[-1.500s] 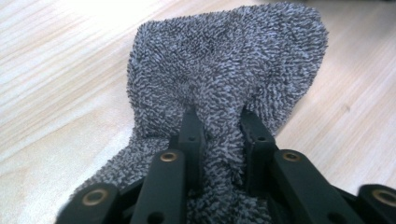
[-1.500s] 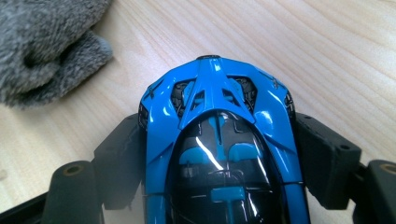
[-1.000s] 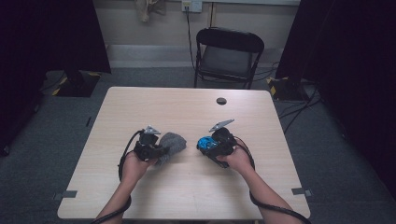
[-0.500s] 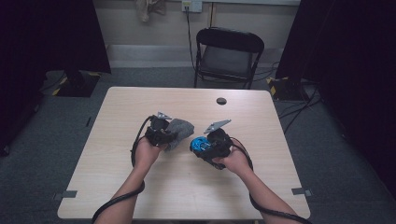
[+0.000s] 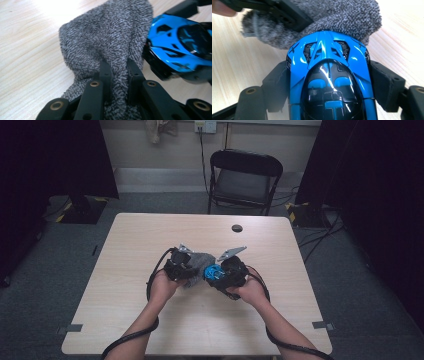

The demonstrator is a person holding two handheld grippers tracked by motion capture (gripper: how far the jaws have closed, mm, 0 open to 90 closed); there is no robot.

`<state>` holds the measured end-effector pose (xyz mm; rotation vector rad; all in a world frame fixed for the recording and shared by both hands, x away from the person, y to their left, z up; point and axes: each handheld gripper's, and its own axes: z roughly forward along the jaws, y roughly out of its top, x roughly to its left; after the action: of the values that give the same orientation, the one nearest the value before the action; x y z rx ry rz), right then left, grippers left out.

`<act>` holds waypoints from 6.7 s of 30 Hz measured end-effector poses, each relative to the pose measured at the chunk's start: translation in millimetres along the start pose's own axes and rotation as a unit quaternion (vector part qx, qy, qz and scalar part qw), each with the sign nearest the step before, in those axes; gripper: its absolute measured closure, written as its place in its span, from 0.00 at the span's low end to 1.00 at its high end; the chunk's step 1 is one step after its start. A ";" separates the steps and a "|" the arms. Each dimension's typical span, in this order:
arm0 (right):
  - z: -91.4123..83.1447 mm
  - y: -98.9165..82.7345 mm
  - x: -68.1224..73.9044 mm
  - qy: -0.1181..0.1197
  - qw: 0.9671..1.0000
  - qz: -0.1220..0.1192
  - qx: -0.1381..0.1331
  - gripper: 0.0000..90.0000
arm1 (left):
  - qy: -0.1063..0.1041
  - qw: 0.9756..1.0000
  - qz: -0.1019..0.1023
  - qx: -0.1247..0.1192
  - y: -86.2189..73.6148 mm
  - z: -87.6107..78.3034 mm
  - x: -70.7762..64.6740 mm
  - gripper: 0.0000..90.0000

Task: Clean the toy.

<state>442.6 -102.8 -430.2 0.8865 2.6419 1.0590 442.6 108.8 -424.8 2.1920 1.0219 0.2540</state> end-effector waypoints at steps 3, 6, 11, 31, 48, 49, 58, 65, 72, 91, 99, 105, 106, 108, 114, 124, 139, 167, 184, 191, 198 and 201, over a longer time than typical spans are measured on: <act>2.0 -1.7 -1.7 -0.002 1.000 0.004 0.003 0.28 | -0.006 1.000 0.006 0.002 -3.1 -1.1 -1.7 0.88; 3.9 -3.0 -2.7 -0.006 1.000 0.003 0.006 0.28 | -0.015 1.000 0.012 0.000 -6.3 -2.8 -3.3 0.88; 4.8 -4.1 -6.2 -0.010 1.000 0.011 0.010 0.28 | -0.023 1.000 0.016 0.000 -9.9 -6.5 -7.4 0.88; 4.5 -5.0 -19.0 -0.029 0.999 0.029 0.016 0.27 | -0.058 0.998 0.024 -0.002 -26.2 -15.3 -21.2 0.87; -1.1 -10.1 -17.0 -0.020 0.999 0.024 0.016 0.27 | -0.010 1.000 -0.017 -0.023 -17.3 -29.0 13.2 0.87; -1.9 -9.8 -15.0 -0.018 0.999 0.021 0.015 0.27 | -0.007 0.999 -0.018 -0.025 -14.8 -28.4 14.6 0.87; -4.3 -5.7 -1.6 -0.005 1.000 0.002 0.012 0.27 | 0.011 0.999 -0.023 -0.020 8.6 -6.6 17.2 0.87; -3.8 -5.9 -0.5 -0.003 1.000 0.000 0.012 0.27 | -0.014 1.000 0.000 -0.005 9.9 9.3 5.5 0.87; -5.2 -5.9 -2.3 -0.005 1.000 0.000 0.014 0.27 | -0.022 0.999 0.028 -0.006 11.2 9.1 -1.7 0.87; -2.0 -8.3 -15.0 -0.022 0.999 0.019 0.021 0.27 | -0.054 0.997 0.054 0.004 1.3 -3.1 -17.8 0.87; 2.1 -8.8 -19.2 -0.027 0.999 0.027 0.023 0.27 | -0.070 0.996 0.055 0.007 -9.5 -5.8 -25.5 0.87; 3.6 -8.8 -21.3 -0.029 0.999 0.031 0.022 0.27 | -0.091 0.995 0.049 0.006 -18.3 -12.3 -23.7 0.87; 3.3 -9.2 -22.0 -0.028 0.999 0.031 0.021 0.27 | -0.094 0.994 0.046 0.009 -19.3 -15.2 -21.1 0.87; 2.6 -10.5 -23.1 -0.026 0.999 0.034 0.020 0.27 | -0.083 0.996 0.038 0.009 -20.5 -22.3 -11.9 0.87; 1.9 -11.0 -18.1 -0.017 0.999 0.031 0.015 0.27 | -0.060 0.998 0.005 -0.017 -11.7 -36.4 12.0 0.87; 6.9 1.3 4.6 0.004 1.000 -0.002 0.013 0.27 | -0.041 0.998 -0.006 -0.036 22.6 -19.0 12.8 0.86; 6.4 -4.1 2.4 -0.008 1.000 -0.003 0.015 0.27 | -0.064 0.998 -0.005 -0.010 18.7 -7.9 5.3 0.87; 2.4 -8.8 -9.7 -0.022 0.999 0.012 0.021 0.27 | -0.075 0.997 0.013 0.001 2.2 -9.0 0.4 0.86; -5.6 -8.2 -20.3 -0.031 0.999 0.027 0.018 0.27 | -0.021 1.000 -0.002 -0.014 -19.0 -12.9 14.0 0.85; -10.4 3.7 -13.7 -0.029 0.999 0.017 0.007 0.27 | -0.015 1.000 -0.002 -0.008 -20.2 -0.3 10.6 0.85; -6.5 7.4 -13.3 -0.033 0.999 0.019 0.011 0.27 | -0.048 0.999 0.010 -0.004 -19.9 13.0 -11.0 0.85; -5.0 7.9 -11.3 -0.032 0.999 0.016 0.012 0.27 | -0.063 0.998 0.016 -0.006 -17.3 15.5 -19.3 0.85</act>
<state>453.7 -107.7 -422.0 0.9555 2.6016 0.9899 426.2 94.5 -445.7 2.1862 0.9149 0.1347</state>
